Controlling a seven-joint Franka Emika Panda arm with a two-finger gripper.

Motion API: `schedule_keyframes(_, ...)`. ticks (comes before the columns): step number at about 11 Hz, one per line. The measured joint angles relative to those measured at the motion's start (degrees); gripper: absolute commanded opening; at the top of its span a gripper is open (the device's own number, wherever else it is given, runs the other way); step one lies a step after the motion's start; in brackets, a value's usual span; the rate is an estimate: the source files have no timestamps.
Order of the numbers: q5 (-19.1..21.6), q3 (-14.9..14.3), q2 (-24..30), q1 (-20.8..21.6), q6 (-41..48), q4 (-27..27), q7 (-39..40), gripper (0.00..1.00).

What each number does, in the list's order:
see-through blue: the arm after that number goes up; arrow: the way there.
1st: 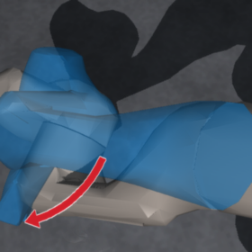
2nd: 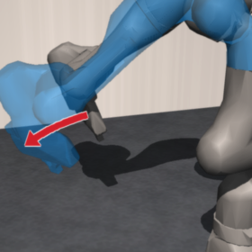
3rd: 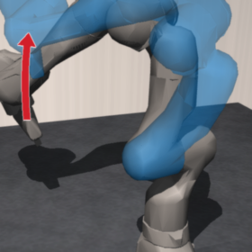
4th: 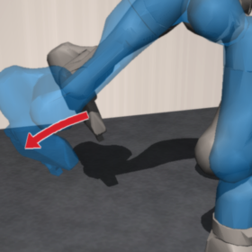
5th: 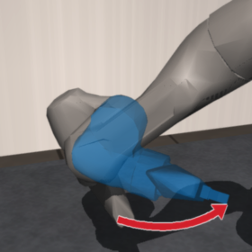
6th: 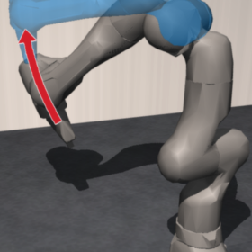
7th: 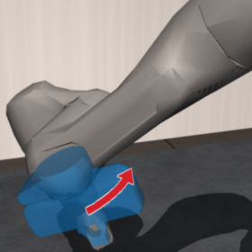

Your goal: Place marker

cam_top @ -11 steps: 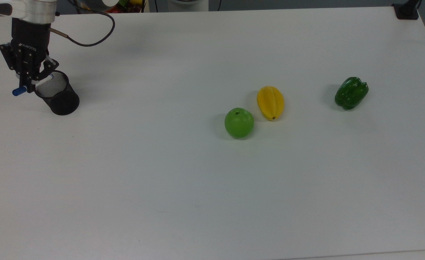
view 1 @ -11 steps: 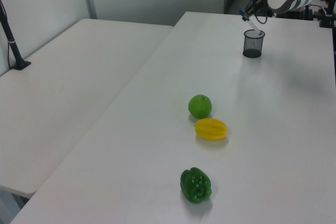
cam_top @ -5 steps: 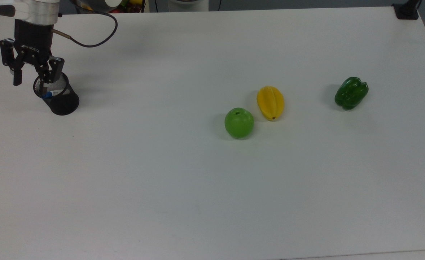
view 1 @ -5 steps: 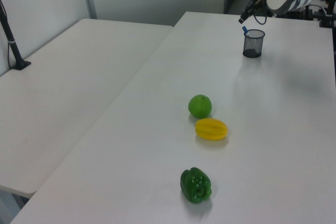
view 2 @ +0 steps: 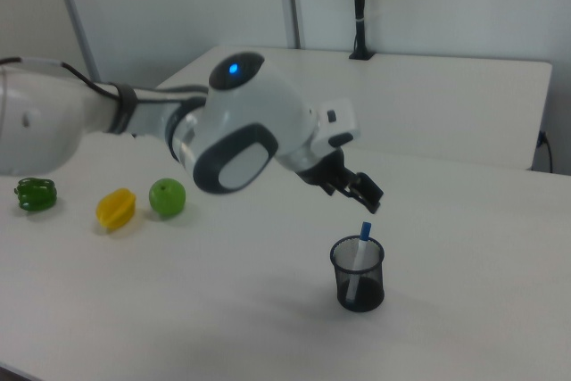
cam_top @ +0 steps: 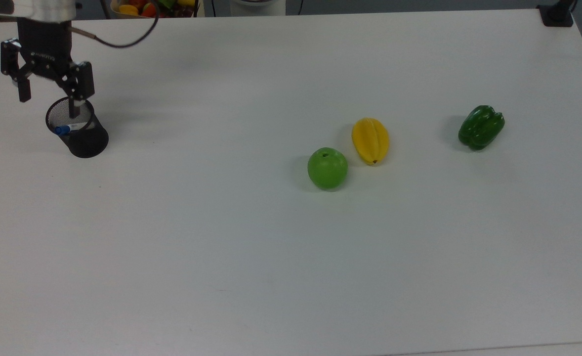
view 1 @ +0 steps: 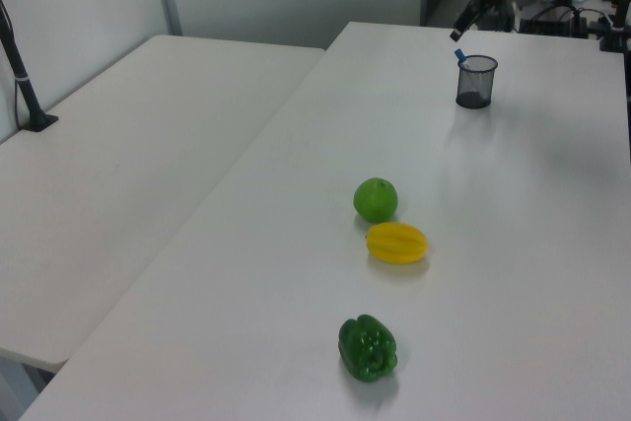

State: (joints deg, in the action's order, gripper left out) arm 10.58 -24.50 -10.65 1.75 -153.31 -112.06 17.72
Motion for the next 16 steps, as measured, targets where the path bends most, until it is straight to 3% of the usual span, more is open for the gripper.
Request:
schedule_keyframes(4, 0.5, 0.0, 6.2, -0.1, 29.2, 9.7, 0.0, 1.00)
schedule_keyframes(8, 3.1, 1.3, 8.4, 0.0, 49.0, 19.5, -8.7, 1.00)
schedule_keyframes(13, 2.7, 10.2, 11.1, 0.1, 60.5, 25.0, -19.7, 1.00)
schedule_keyframes(16, -2.7, 18.8, 11.1, 0.1, 60.7, 24.9, -26.2, 1.00)
